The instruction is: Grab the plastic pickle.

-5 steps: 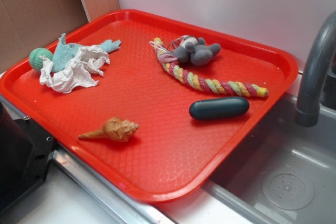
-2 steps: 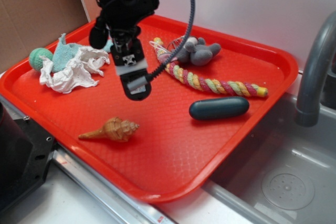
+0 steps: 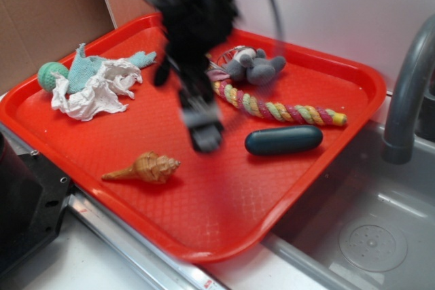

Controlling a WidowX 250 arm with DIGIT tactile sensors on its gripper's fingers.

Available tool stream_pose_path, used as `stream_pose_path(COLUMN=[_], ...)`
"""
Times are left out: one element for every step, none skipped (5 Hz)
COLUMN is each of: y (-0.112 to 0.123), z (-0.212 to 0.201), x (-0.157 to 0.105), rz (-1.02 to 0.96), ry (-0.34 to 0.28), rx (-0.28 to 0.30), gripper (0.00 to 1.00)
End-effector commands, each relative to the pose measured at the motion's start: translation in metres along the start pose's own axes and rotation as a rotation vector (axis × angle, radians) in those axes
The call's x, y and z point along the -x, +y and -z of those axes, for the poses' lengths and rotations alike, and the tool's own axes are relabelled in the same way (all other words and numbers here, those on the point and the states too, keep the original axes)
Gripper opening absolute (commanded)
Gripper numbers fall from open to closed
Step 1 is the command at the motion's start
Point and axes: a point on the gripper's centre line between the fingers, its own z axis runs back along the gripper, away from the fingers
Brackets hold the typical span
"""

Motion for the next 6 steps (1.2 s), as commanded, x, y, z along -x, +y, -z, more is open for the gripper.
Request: stream_pose_path(y=[-0.002,0.01,0.014,0.01,0.006,0.014], z=[0.022,0.029,0.036,0.048,0.028,-0.024], x=[-0.037,-0.048,-0.061,-0.072,-0.063,-0.012], rz=[0.133,0.134,0.148,0.166,0.119,-0.079], ry=[-0.063,-0.06,-0.069,-0.034,-0.063,-0.056], rx=[-0.06,-0.047,-0.033,-0.026,-0.034,-0.027], gripper=[1.0,1.0,1.0,0.0,0.0,0.0])
